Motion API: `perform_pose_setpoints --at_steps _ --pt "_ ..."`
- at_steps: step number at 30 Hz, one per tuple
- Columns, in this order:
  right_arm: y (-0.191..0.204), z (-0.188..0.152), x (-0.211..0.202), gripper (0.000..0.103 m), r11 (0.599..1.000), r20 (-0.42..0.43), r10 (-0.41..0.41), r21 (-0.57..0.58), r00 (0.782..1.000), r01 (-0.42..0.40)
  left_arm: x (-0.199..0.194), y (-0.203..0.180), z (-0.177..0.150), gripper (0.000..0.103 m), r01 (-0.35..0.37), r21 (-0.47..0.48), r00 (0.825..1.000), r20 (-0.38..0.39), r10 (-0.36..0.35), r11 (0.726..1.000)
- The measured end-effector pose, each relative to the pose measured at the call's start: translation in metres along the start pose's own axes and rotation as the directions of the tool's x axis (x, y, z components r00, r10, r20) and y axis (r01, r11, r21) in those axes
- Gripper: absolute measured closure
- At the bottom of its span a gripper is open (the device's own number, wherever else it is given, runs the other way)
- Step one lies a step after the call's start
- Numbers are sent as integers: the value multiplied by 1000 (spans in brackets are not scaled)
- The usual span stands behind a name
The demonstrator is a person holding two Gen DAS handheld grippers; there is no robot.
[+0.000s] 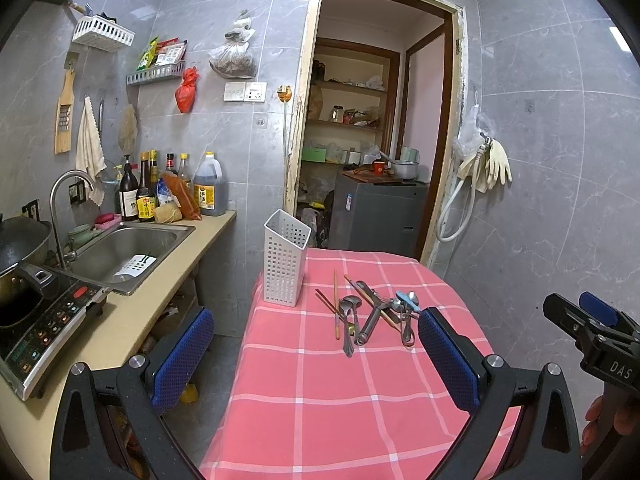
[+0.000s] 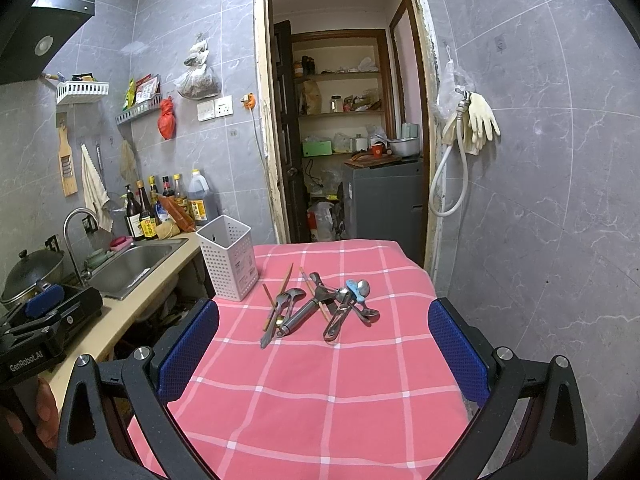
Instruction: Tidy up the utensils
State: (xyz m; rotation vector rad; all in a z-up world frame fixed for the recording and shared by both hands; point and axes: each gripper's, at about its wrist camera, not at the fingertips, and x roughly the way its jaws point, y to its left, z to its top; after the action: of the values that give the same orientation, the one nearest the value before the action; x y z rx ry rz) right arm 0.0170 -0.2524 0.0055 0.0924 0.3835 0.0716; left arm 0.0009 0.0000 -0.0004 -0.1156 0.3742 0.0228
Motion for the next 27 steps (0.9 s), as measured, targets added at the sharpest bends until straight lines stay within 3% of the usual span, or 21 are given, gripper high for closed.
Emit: perform_pose_setpoints --at_steps 27 --pt "0 0 2 1 1000 -3 0 -1 1000 0 3 2 -11 0 0 -3 1000 -3 0 1000"
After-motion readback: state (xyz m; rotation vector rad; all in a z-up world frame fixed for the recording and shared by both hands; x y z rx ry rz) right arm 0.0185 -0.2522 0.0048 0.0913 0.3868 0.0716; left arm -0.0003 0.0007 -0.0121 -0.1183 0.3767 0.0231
